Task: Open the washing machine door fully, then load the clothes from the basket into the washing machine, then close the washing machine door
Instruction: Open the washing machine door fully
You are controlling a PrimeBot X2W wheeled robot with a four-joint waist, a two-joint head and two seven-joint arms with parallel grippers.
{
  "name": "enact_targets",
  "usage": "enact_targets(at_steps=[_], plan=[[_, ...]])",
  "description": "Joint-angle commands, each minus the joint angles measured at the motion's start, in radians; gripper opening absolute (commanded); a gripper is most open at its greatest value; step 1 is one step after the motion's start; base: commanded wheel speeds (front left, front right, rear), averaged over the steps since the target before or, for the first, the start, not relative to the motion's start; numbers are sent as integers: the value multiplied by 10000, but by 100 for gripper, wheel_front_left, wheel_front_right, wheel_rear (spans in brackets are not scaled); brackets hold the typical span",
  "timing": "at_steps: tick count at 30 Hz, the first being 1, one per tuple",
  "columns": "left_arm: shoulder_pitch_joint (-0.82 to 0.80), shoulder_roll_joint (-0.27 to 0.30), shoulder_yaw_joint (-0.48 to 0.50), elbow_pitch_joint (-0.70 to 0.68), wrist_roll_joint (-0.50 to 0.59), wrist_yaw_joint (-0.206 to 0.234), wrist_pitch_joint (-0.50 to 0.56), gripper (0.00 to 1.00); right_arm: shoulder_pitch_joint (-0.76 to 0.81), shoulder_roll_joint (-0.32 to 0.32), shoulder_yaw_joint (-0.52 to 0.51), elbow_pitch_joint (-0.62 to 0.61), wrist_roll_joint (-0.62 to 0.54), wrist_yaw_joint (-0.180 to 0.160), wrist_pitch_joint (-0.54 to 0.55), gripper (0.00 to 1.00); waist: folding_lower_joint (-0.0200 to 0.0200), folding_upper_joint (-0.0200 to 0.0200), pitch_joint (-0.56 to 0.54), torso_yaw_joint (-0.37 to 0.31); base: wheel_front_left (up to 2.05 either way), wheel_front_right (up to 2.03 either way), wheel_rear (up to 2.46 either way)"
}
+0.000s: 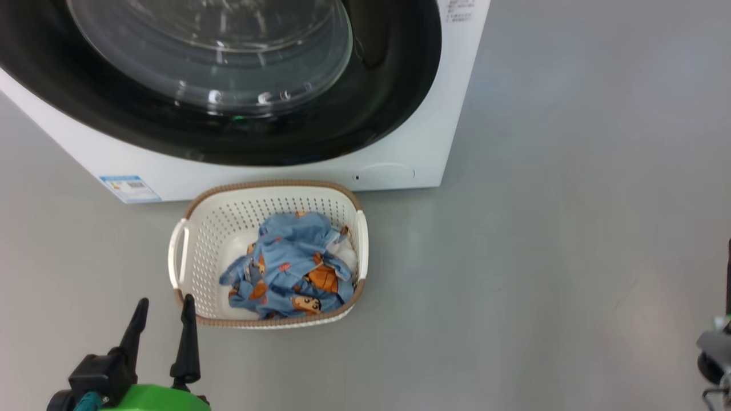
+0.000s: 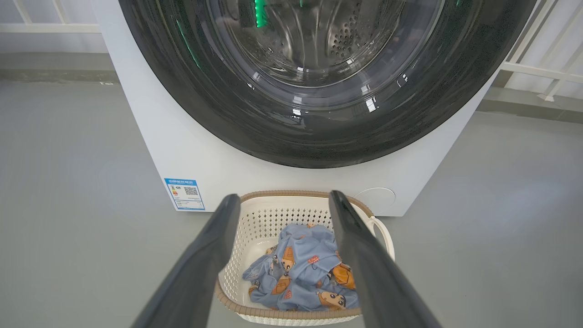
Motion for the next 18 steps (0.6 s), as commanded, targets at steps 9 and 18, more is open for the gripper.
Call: enact_targets(at_steps=[9, 18], plan=[[-401, 185, 340, -571, 188, -31, -122, 100, -1406, -407, -911, -327, 270, 16, 1680, 0, 0, -1, 1079, -22, 0, 0, 0], [-486, 185, 310, -851, 145, -31, -122, 100, -2913, -356, -1137, -710, -212, 16, 2755, 0, 0, -1, 1751, 52, 0, 0, 0]])
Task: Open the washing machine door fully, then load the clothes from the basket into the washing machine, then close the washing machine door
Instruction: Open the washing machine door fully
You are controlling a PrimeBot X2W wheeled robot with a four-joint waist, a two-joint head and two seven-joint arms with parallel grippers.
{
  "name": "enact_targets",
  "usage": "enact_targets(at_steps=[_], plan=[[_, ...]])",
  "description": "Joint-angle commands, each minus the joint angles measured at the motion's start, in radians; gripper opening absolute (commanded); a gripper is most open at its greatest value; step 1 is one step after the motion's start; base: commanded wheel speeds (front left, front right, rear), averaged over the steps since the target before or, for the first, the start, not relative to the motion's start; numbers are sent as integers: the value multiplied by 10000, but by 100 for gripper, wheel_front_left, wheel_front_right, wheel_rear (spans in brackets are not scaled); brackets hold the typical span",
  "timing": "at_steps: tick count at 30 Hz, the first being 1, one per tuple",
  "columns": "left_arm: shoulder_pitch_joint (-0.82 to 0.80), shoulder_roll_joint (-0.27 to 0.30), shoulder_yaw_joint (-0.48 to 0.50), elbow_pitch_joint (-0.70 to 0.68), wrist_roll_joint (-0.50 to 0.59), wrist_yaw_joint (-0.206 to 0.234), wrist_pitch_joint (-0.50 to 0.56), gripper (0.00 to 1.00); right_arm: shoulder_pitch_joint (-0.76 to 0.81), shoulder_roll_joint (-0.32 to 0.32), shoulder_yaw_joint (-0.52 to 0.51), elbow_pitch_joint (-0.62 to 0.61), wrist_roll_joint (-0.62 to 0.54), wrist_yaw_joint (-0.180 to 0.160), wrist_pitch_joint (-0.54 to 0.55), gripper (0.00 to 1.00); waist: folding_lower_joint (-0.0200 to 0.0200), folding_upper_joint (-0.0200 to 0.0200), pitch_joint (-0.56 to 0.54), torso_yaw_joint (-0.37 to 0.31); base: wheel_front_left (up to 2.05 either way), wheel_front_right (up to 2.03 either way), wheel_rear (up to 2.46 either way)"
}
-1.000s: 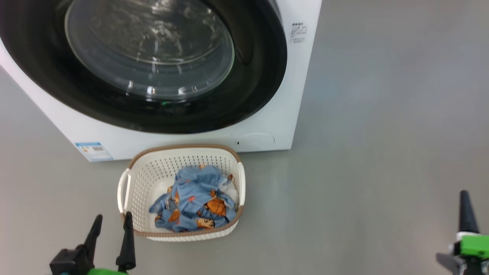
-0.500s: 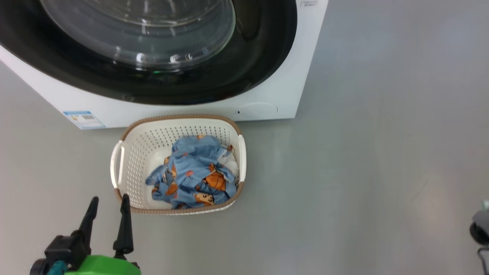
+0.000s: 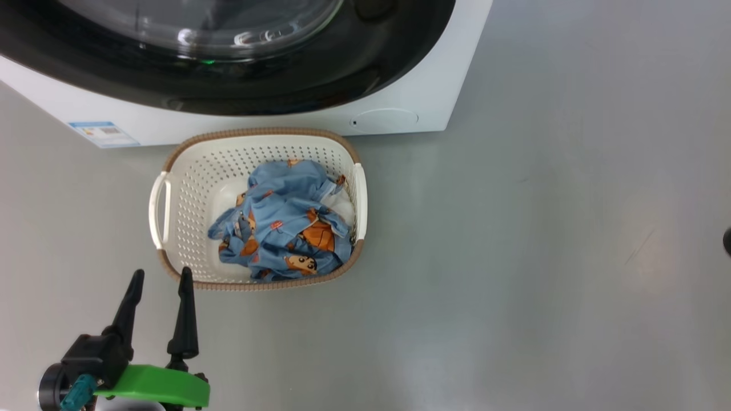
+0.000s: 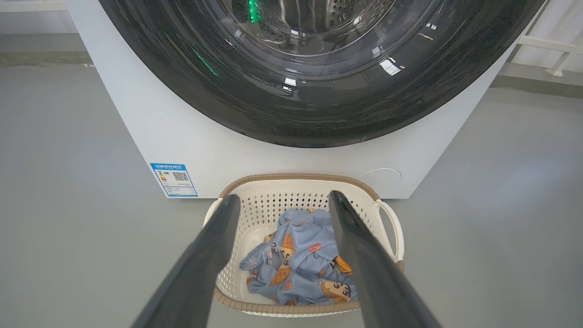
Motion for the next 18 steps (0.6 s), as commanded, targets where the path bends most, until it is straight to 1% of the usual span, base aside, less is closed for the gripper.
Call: enact_targets(at_steps=[1, 7, 18], plan=[[-118, 189, 318, -270, -7, -31, -122, 100, -163, -197, 96, -330, -163, 16, 119, 0, 0, -1, 149, 60, 0, 0, 0], [-142, 189, 281, -297, 73, -31, -122, 100, -867, -156, 341, -457, -541, 16, 502, 0, 0, -1, 266, 214, 0, 0, 0], [-270, 189, 25, -98, 59, -31, -122, 100, -1781, -352, 803, -262, -920, 16, 970, 0, 0, -1, 376, 584, 0, 0, 0]])
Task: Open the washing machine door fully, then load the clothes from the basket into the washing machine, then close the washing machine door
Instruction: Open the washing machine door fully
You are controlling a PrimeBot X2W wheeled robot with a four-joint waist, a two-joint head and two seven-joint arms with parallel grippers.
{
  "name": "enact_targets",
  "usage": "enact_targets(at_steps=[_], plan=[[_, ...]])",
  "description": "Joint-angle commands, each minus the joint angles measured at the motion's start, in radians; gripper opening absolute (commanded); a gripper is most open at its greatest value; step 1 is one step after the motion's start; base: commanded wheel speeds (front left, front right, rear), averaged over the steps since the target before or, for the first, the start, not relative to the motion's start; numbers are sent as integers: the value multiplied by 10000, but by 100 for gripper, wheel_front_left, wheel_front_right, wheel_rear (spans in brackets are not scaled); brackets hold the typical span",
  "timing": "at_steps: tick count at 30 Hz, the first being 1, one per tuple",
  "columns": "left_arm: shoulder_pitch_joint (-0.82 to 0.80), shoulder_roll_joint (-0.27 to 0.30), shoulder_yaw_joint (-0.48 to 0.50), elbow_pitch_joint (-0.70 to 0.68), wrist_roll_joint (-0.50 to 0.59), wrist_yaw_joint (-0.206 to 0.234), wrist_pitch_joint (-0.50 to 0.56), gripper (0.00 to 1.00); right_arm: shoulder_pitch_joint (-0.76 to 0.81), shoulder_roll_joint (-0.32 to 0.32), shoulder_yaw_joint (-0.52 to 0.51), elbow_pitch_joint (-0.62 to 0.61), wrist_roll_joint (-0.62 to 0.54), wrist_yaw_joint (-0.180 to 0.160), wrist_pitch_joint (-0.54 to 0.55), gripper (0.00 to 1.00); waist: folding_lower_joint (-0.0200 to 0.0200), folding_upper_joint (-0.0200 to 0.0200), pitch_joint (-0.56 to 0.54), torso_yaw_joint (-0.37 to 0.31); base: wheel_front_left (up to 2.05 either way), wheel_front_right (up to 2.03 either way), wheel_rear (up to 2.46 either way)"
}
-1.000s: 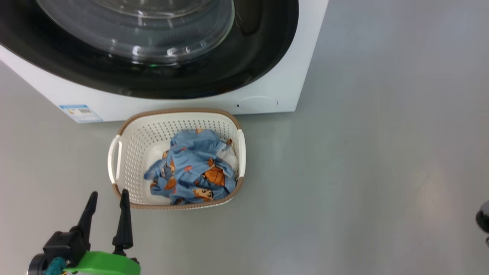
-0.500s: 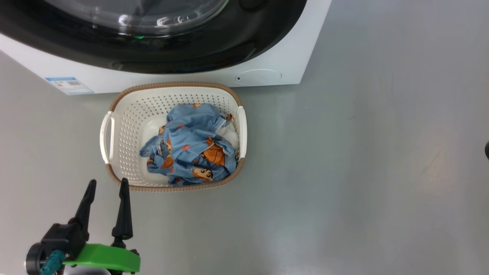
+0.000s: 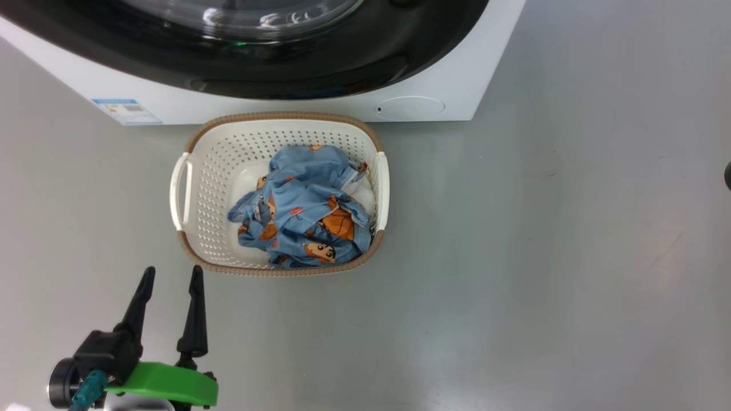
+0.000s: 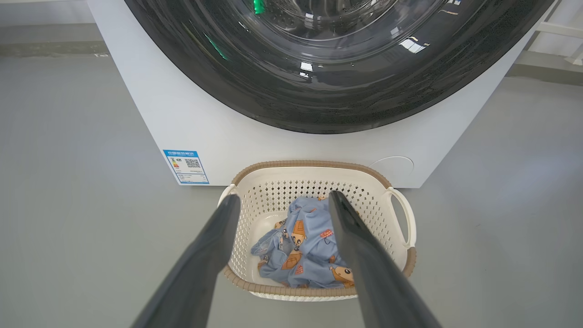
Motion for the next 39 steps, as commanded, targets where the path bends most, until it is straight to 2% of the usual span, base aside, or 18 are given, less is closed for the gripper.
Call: enact_targets(at_steps=[1, 19, 39], plan=[[-191, 191, 243, -141, 3, -31, -122, 100, -263, -271, 284, -212, -179, 16, 164, 0, 0, -1, 71, 121, 0, 0, 0], [-93, 191, 235, -373, -319, 6, -122, 100, -2114, -621, 1181, -69, -398, 16, 675, 0, 0, -1, 1096, 765, 0, 0, 0], [-358, 191, 51, -407, -703, 443, -122, 100, -3874, -85, 3322, -655, -488, 16, 1442, 0, 0, -1, 1836, 1059, 0, 0, 0]])
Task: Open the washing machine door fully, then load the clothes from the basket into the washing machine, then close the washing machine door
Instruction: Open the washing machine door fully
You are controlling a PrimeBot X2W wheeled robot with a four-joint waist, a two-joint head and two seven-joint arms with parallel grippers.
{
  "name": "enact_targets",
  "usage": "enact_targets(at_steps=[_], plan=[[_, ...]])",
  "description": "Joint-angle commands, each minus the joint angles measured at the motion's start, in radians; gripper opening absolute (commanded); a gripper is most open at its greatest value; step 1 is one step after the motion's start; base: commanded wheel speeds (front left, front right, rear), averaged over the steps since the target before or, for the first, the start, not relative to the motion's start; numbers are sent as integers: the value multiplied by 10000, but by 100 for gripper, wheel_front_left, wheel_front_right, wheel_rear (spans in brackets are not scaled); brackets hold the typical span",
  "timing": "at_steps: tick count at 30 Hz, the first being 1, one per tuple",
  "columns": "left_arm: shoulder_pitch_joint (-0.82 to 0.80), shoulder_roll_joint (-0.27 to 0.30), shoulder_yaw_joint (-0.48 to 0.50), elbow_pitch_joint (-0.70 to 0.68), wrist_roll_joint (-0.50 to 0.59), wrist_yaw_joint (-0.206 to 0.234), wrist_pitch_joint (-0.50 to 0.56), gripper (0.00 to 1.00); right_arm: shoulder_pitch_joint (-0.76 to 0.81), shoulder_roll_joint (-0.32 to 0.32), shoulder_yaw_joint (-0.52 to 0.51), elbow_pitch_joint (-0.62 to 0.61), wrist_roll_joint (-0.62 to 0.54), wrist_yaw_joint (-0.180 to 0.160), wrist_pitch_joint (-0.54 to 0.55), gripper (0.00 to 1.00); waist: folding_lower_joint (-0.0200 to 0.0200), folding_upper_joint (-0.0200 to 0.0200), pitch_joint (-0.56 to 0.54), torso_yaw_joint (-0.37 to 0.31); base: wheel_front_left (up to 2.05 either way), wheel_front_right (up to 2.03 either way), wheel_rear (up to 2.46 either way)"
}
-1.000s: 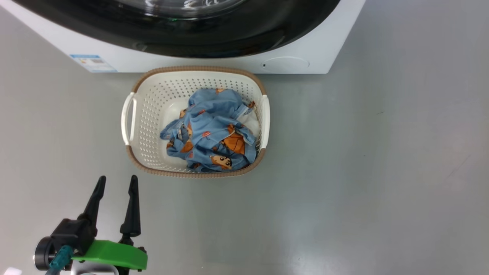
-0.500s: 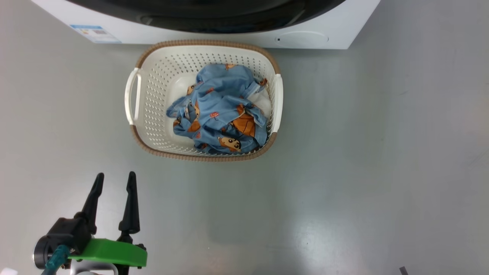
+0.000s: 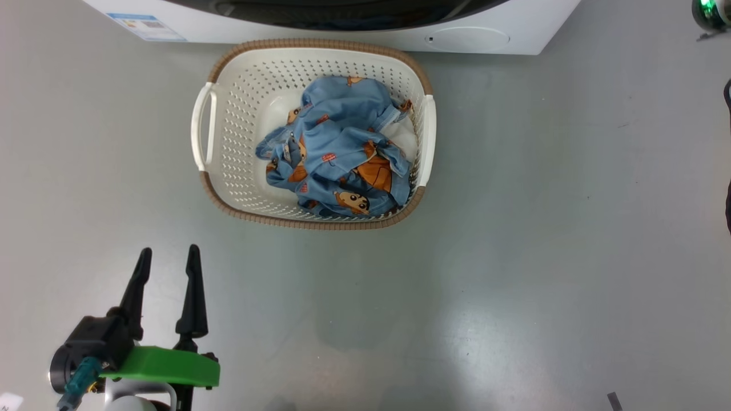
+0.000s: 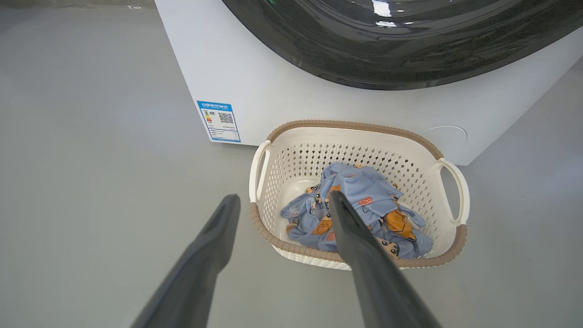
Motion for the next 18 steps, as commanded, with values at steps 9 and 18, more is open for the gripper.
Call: enact_targets(at_steps=[9, 18], plan=[[131, 200, 159, -94, -227, 143, -120, 100, -548, -14, 350, -307, 61, 16, 202, 0, 0, 0, 114, 328, 0, 0, 0], [223, 200, -9, -90, -307, 200, -120, 100, -940, -165, 504, -305, 52, 16, 254, 0, 0, 0, 323, 513, 0, 0, 0]])
